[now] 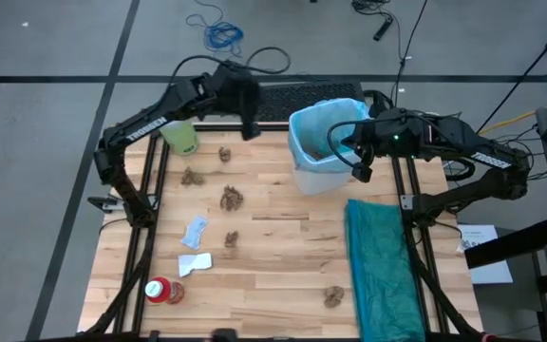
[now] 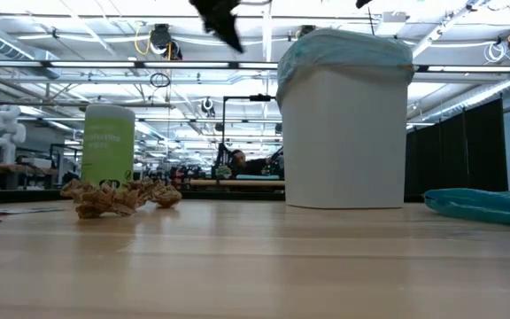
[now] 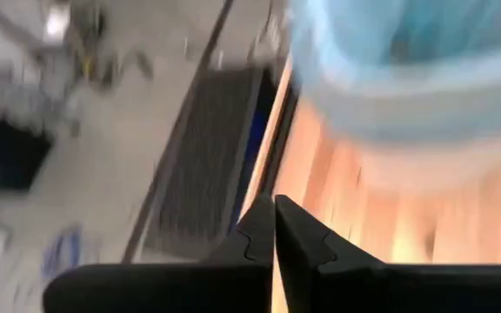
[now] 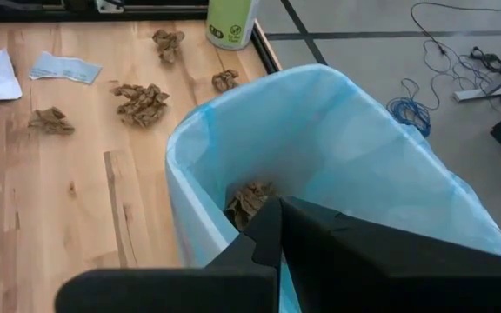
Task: Place trash/remove bag and relplace
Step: Put the brown paper trash into the trash bin
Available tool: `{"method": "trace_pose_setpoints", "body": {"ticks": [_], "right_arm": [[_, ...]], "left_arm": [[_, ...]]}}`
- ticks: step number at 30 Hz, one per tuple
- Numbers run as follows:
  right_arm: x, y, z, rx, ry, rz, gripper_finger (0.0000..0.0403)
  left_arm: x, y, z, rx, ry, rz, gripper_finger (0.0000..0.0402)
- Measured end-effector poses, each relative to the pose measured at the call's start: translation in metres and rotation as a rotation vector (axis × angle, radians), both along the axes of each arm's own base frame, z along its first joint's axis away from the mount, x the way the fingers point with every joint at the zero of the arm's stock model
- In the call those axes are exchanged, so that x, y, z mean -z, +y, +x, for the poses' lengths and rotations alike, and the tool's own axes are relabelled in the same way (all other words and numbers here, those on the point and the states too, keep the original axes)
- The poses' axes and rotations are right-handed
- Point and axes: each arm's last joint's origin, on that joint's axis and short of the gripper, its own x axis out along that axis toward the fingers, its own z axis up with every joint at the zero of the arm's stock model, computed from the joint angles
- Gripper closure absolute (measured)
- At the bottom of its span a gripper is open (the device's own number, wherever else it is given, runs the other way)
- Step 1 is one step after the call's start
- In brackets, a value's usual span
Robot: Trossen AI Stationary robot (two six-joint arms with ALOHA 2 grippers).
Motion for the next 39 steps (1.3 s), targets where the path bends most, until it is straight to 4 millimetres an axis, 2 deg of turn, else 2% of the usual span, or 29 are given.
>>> {"method": "trace_pose_setpoints", "body": {"ticks": [5, 8, 11, 16, 19, 22, 25, 29, 35, 39], "right_arm": [[0.001, 0.001, -0.001, -0.005, 0.016, 0.008, 0.0403], [0.003, 0.004, -0.002, -0.018, 0.037, 0.013, 0.0403], [0.003, 0.009, -0.001, -0.040, 0.038, 0.023, 0.0403], [0.011, 0.025, 0.005, -0.102, 0.038, 0.040, 0.0403], [0.027, 0.035, 0.013, -0.123, 0.039, 0.076, 0.0403], [0.048, 0.050, 0.024, -0.164, 0.019, 0.107, 0.0403], [0.066, 0.066, 0.032, -0.213, -0.005, 0.129, 0.0403], [0.080, 0.085, 0.039, -0.278, -0.076, 0.156, 0.0403], [0.083, 0.097, 0.039, -0.313, -0.120, 0.184, 0.0403], [0.083, 0.100, 0.038, -0.303, -0.121, 0.214, 0.0403]], "left_arm": [[0.026, 0.012, -0.019, -0.137, 0.151, -0.150, 0.0400], [0.055, 0.021, -0.028, -0.170, 0.204, -0.225, 0.0400], [0.082, 0.021, -0.035, -0.163, 0.175, -0.267, 0.0400], [0.120, 0.001, -0.059, -0.146, 0.105, -0.337, 0.0401], [0.134, -0.018, -0.076, -0.188, 0.090, -0.388, 0.0401], [0.157, -0.037, -0.085, -0.204, 0.135, -0.446, 0.0401], [0.175, -0.050, -0.087, -0.218, 0.161, -0.471, 0.0401], [0.191, -0.066, -0.085, -0.187, 0.209, -0.489, 0.0401], [0.198, -0.073, -0.078, -0.146, 0.191, -0.476, 0.0401], [0.217, -0.074, -0.080, -0.213, 0.280, -0.527, 0.0401]]}}
